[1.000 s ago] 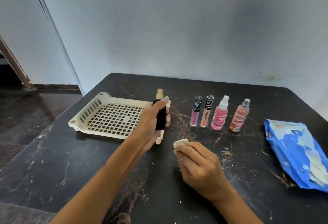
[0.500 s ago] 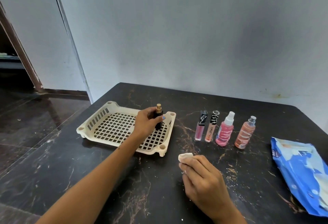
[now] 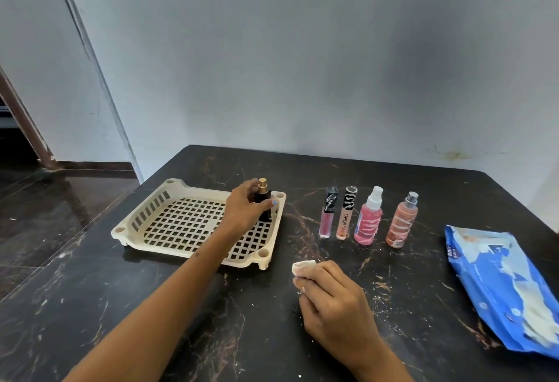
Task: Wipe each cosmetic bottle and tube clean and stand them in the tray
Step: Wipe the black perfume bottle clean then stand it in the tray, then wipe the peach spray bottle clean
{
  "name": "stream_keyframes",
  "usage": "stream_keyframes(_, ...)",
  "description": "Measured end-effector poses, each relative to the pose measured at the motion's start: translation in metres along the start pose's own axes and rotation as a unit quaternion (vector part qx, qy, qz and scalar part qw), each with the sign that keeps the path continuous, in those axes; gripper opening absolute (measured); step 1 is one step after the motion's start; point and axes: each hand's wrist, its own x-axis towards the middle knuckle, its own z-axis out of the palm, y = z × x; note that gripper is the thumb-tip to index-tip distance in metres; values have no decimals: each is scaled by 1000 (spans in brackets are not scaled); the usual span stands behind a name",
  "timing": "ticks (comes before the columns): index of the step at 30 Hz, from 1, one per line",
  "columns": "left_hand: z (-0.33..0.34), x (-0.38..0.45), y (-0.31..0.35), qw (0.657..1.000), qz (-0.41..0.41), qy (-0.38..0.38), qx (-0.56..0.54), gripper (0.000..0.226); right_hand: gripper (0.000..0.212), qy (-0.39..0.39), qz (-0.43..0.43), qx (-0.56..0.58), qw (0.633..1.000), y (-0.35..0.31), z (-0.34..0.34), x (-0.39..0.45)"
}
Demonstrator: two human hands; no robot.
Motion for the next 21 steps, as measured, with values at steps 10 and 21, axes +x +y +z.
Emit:
stream_keyframes(10,46,-51,90,938,305,157,56,50,15,33,30,21,999,3,9,-2)
stream_keyframes(21,162,-40,143,802,385,-98,445,29,24,35,112,53,992,13,4,-11)
